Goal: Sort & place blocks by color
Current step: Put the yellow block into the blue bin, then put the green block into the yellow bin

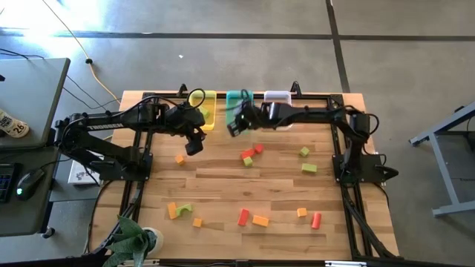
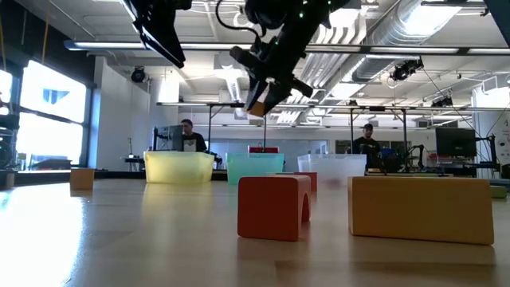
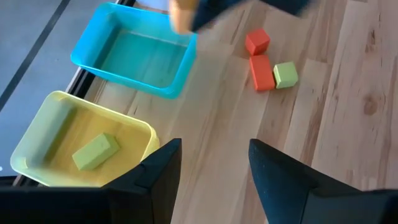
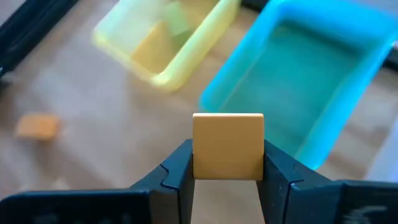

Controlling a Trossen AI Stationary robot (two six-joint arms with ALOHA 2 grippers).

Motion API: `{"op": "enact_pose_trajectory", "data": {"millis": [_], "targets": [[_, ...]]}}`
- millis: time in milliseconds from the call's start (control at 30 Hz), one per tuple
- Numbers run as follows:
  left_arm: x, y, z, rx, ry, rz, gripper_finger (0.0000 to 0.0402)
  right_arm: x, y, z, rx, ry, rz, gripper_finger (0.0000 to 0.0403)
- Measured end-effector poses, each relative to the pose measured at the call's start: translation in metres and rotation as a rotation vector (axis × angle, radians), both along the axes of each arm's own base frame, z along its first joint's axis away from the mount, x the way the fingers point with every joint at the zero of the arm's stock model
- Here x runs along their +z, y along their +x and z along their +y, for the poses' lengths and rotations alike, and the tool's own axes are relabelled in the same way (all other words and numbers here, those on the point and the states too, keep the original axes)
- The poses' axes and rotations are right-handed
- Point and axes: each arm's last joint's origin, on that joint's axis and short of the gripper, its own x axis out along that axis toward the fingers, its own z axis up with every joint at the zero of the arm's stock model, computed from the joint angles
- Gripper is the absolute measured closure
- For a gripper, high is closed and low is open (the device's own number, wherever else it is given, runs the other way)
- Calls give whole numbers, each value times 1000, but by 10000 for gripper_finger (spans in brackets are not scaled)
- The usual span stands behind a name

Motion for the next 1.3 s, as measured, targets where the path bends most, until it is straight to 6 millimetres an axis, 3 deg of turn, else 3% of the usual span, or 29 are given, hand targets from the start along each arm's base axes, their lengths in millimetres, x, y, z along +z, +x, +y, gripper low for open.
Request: {"op": "enact_pose_trajectory", "data": {"millis": [167,333,433,667,933,1100,1300], "targets": [[0,0,0,0,1,1,227,-10,-4,-46,-43,-43,4,299],[0,0,0,-4,-2,-1,227,-43,1,-79,-34,78,-14,299],[0,0,-1,-27,-31,-9,227,-57,3,-80,-38,101,17,299],[-1,1,-1,-33,-39,-9,227,-66,5,-79,-8,153,34,298],[-3,3,-1,-33,-41,-1,226,-67,4,-79,-23,140,48,211],[-3,3,-1,-33,-42,0,215,-55,1,-78,-37,162,8,192],[-3,3,-1,-20,-51,-2,187,-22,-5,-65,-30,102,-38,194]]}}
